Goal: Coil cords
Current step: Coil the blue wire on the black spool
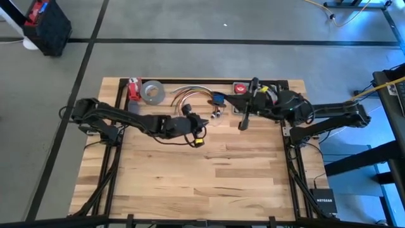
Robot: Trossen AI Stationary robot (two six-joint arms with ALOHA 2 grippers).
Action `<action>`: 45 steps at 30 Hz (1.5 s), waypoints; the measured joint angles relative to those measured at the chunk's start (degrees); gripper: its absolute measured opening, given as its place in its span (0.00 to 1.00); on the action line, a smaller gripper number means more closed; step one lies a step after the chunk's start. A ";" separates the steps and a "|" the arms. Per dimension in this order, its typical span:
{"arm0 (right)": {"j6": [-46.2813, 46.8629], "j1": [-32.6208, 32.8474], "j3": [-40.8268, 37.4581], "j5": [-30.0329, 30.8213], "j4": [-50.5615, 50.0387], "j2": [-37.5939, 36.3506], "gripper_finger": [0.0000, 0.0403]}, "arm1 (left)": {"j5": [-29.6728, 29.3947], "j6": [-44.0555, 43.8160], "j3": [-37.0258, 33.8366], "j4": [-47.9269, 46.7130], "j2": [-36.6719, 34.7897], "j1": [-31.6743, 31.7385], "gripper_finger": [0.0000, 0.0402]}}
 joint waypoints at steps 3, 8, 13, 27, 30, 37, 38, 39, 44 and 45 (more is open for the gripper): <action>-0.11 0.00 0.12 0.01 -0.13 -0.31 0.01 | 0.33 1.82 -0.04 3.16 1.29 0.02 0.16; -0.37 -0.04 0.07 0.00 -2.19 -0.09 0.01 | 7.91 5.02 0.02 10.16 2.67 0.04 0.30; -0.48 -0.15 0.07 -0.02 -3.32 -0.14 0.01 | 3.94 7.05 0.07 14.82 2.71 1.00 0.35; -1.79 -0.15 0.07 -0.02 -4.81 0.09 0.01 | 15.18 8.36 0.09 19.83 2.72 4.63 0.36; -1.81 -0.15 0.07 -0.02 -4.83 0.07 0.01 | 18.57 9.15 0.09 17.70 2.72 4.24 0.36; -1.83 -0.15 0.07 -0.02 -4.85 0.07 0.01 | 18.85 10.44 0.09 15.16 2.72 3.89 0.36; -1.83 -0.15 0.07 -0.02 -4.85 0.09 0.01 | 18.38 10.46 0.09 15.45 2.72 4.03 0.36; -1.83 -0.15 0.07 -0.02 -4.84 0.09 0.01 | 18.05 10.43 0.09 15.96 2.72 4.22 0.36; -1.83 -0.15 0.07 -0.02 -4.84 0.09 0.01 | 17.11 10.11 0.11 16.94 2.64 4.73 0.36; -1.83 -0.15 0.07 -0.02 -4.83 0.09 0.01 | 17.02 9.89 0.11 16.90 2.64 4.83 0.36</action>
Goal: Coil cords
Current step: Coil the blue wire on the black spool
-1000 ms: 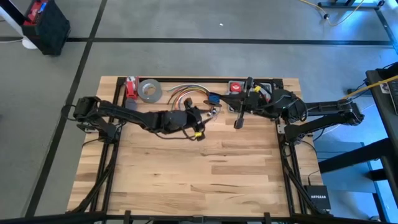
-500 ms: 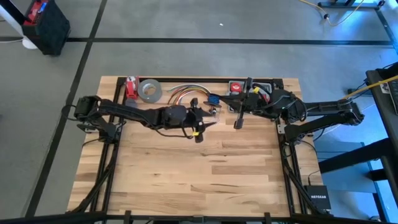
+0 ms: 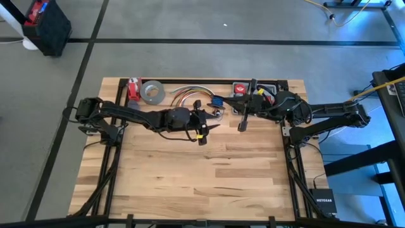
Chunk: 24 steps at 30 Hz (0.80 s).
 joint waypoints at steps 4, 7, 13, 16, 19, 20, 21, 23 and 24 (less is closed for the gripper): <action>0.00 0.00 0.00 -0.01 -0.02 0.00 0.01 | -1.56 -0.06 0.00 0.26 0.00 0.07 0.36; 0.02 0.00 0.00 0.00 -0.02 0.00 0.01 | -2.91 0.47 0.00 0.44 0.00 0.07 0.36; 0.00 0.00 0.00 0.00 -0.02 0.00 0.01 | -5.16 0.52 0.00 0.02 0.00 0.07 0.36; 0.00 0.00 0.00 -0.02 -0.02 0.00 0.01 | -5.18 0.52 0.00 0.29 0.00 0.07 0.36; 0.01 0.00 -0.02 0.00 0.00 0.00 0.01 | -4.35 0.52 0.00 0.88 0.01 0.07 0.36; 0.00 0.00 -0.02 0.00 0.02 0.00 0.01 | -3.59 0.52 0.00 1.48 0.22 0.07 0.36; 0.00 0.02 -0.02 -0.02 0.02 0.00 0.01 | -3.10 0.54 0.00 2.61 0.58 0.07 0.36; 0.00 0.02 -0.02 -0.02 0.04 0.00 0.01 | -2.55 1.17 0.00 4.25 1.41 0.07 0.36; 0.00 0.02 -0.02 -0.02 0.06 0.00 0.01 | -2.51 1.60 0.00 5.27 2.00 0.07 0.35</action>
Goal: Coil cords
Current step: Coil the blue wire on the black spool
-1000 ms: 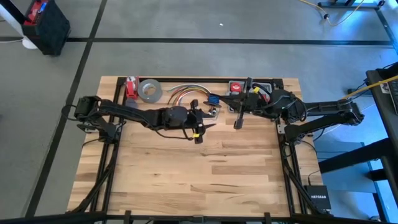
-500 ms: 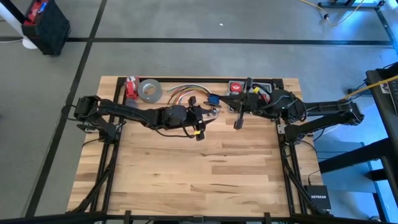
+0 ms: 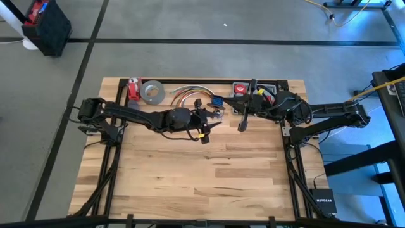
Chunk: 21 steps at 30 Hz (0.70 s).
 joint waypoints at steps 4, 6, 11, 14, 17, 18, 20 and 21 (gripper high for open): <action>0.01 0.00 -0.02 0.00 -0.04 0.02 0.01 | 0.13 0.95 -0.02 -0.53 0.75 0.29 0.23; 0.00 0.00 -0.02 0.00 -0.02 0.02 0.01 | 0.11 0.99 -0.01 -0.20 0.75 0.45 0.12; 0.02 0.00 -0.02 -1.06 -0.04 0.02 0.01 | 0.11 0.50 -0.02 1.93 0.75 1.19 0.03; 0.02 0.02 -0.02 -1.07 -0.11 0.02 0.01 | -0.11 0.40 0.00 1.88 0.73 1.61 0.01; 0.02 0.02 -0.02 -1.14 -0.73 0.02 0.01 | -3.11 0.51 0.00 -0.31 0.58 1.60 0.01; 0.02 0.02 -0.02 -1.13 -1.17 0.02 0.01 | -4.88 0.89 0.00 -2.35 -0.01 1.60 0.01; 0.11 0.02 -0.04 -1.11 -2.65 0.02 0.01 | -8.72 1.14 0.00 -6.86 -1.42 1.55 0.01; 0.37 0.02 -0.04 -1.11 -3.45 0.04 0.01 | -10.65 1.09 0.00 -9.70 -2.51 1.49 0.01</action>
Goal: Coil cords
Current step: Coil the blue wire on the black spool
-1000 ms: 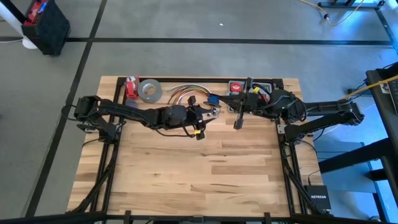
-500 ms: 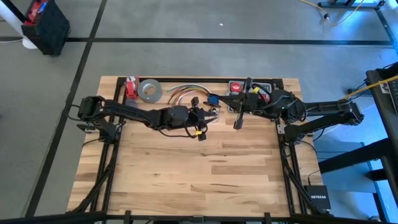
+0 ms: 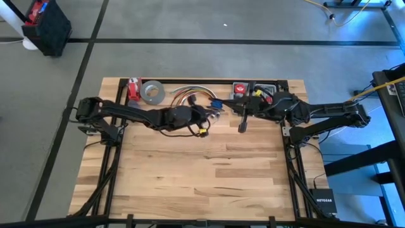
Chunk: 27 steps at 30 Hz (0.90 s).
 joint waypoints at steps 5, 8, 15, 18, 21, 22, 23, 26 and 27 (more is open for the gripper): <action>1.12 0.00 0.00 -0.33 -5.31 0.00 0.01 | -4.30 -2.58 -0.02 -12.61 -7.98 0.01 0.00; 1.19 0.00 0.02 -0.89 -8.16 0.38 0.01 | -4.37 -5.04 -0.02 -18.28 -12.95 0.44 0.00; -0.53 -0.07 0.02 2.95 -10.45 5.06 0.01 | -2.16 -10.49 0.00 -22.29 -20.89 0.28 0.00; -2.72 -0.04 0.01 8.09 -9.32 8.24 0.01 | 1.43 -12.94 0.00 -22.61 -21.50 0.28 0.00; -5.38 -0.07 0.00 14.63 -7.46 11.09 0.01 | 4.83 -15.04 0.00 -22.56 -21.37 -0.13 0.00; -6.26 -0.07 0.00 16.25 -6.74 12.06 0.01 | 5.35 -15.46 0.00 -22.58 -21.26 -0.44 0.00; -6.67 -0.07 0.01 17.31 -5.47 12.73 0.01 | 5.41 -15.85 0.00 -22.38 -20.88 -0.82 0.00; -8.12 -0.04 0.01 19.52 -2.43 14.54 0.01 | 5.56 -16.90 0.00 -21.60 -19.63 -2.02 0.00; -8.38 -0.04 0.02 19.98 -1.47 14.98 0.01 | 5.60 -17.24 0.00 -21.10 -18.97 -2.43 0.00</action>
